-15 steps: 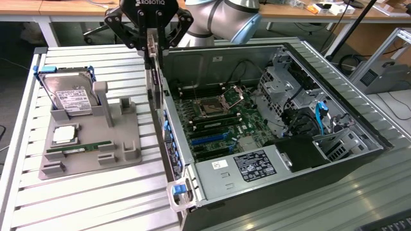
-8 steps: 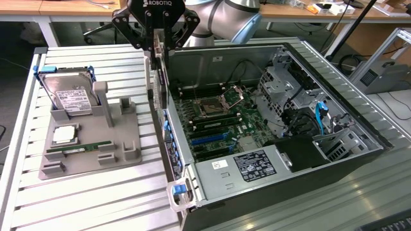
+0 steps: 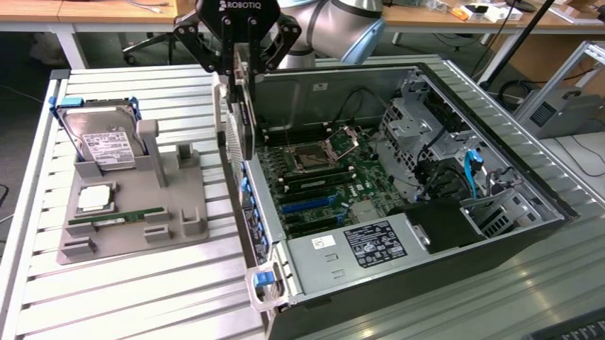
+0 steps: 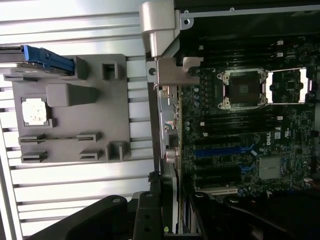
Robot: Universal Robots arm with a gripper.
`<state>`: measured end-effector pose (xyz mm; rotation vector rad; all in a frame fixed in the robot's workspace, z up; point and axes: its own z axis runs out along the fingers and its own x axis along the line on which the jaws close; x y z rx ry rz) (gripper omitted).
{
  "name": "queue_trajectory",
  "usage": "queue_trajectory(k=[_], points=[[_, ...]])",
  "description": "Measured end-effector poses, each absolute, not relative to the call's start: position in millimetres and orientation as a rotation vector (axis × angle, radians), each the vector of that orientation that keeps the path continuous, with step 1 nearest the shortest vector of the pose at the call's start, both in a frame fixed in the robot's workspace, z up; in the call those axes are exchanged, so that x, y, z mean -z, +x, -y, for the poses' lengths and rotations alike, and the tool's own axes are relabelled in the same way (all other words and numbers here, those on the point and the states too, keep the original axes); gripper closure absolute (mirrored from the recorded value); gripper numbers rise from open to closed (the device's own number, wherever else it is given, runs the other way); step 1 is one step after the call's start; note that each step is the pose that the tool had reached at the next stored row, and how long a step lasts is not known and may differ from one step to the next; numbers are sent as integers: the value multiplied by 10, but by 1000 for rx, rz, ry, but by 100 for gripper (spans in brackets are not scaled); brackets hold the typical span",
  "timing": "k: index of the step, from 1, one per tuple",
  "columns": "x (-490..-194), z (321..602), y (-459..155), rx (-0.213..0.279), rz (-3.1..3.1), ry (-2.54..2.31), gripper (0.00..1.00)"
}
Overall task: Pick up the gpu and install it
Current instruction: 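Pick up the gpu and move the gpu toward the slot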
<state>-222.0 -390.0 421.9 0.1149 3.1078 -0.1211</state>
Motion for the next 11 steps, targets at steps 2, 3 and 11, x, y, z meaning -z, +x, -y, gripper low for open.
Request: queue_trajectory(k=[2, 3, 11], points=[[-4219, 3904, -2196, 121, -3108, 115, 73], [-4218, 3906, -2184, 121, -3108, 115, 73], [-4217, 3913, -2091, 122, -3108, 115, 73]])
